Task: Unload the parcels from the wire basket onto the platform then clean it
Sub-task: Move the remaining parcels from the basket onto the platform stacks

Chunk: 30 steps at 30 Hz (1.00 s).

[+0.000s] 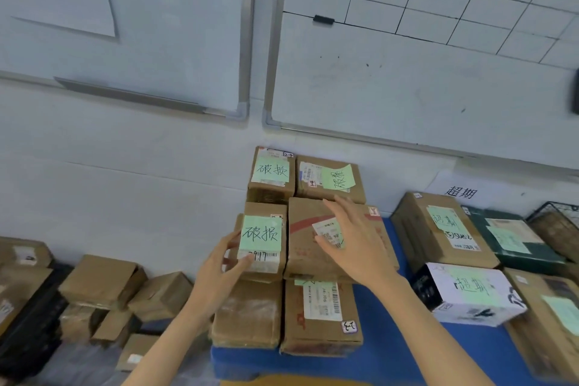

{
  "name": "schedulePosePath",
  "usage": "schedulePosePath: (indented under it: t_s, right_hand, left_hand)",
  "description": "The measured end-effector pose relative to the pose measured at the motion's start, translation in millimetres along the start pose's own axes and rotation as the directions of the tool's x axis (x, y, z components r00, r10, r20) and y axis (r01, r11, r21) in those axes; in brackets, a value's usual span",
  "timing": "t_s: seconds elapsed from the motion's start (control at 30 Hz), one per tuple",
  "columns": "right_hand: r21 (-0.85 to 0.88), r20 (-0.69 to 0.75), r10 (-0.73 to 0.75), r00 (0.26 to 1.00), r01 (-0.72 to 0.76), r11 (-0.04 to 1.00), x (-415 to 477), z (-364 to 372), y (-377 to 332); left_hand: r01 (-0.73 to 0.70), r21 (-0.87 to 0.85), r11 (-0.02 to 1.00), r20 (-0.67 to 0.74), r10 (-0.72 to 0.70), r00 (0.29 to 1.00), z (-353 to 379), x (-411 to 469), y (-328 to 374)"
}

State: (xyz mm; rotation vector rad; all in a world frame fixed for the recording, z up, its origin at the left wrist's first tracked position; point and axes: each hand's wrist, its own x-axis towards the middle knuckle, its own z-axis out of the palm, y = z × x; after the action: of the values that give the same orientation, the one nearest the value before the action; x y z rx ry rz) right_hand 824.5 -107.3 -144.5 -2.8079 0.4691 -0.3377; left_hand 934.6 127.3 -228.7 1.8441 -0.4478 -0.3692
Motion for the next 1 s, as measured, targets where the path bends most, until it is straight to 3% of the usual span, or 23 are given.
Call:
schedulePosePath:
  t_s: [0.17,0.27,0.37,0.53,0.73,0.9,1.0]
  right_hand:
    - [0.001,0.021,0.006,1.000,-0.006,1.000,0,2,-1]
    - [-0.006,0.037,0.011,0.999,-0.011,1.000,0,3,0]
    - [-0.013,0.045,0.019,0.999,-0.018,1.000,0,3,1]
    - [-0.048,0.011,0.038,0.999,-0.037,0.998,-6,-1,10]
    - [-0.063,-0.060,0.089,0.994,-0.093,0.994,-42,-23,44]
    - [-0.048,-0.086,0.250,0.964,-0.255,0.966,-90,-52,84]
    - [-0.057,-0.134,0.310,0.941,-0.319,0.946,-127,-75,110]
  left_hand:
    - [-0.041,0.048,0.998,-0.003,0.041,0.999,-1,10,-3]
    - [-0.061,0.167,0.984,-0.036,0.068,0.997,-3,12,-4]
    - [-0.144,0.378,0.914,-0.108,0.199,0.974,-5,13,2]
    - [-0.283,0.576,0.767,-0.090,0.403,0.911,-1,24,27]
    - [-0.395,0.646,0.653,0.048,0.482,0.875,49,22,72]
    - [-0.547,0.664,0.510,0.223,0.563,0.796,111,12,106]
    - [-0.612,0.628,0.481,0.289,0.585,0.757,154,-3,128]
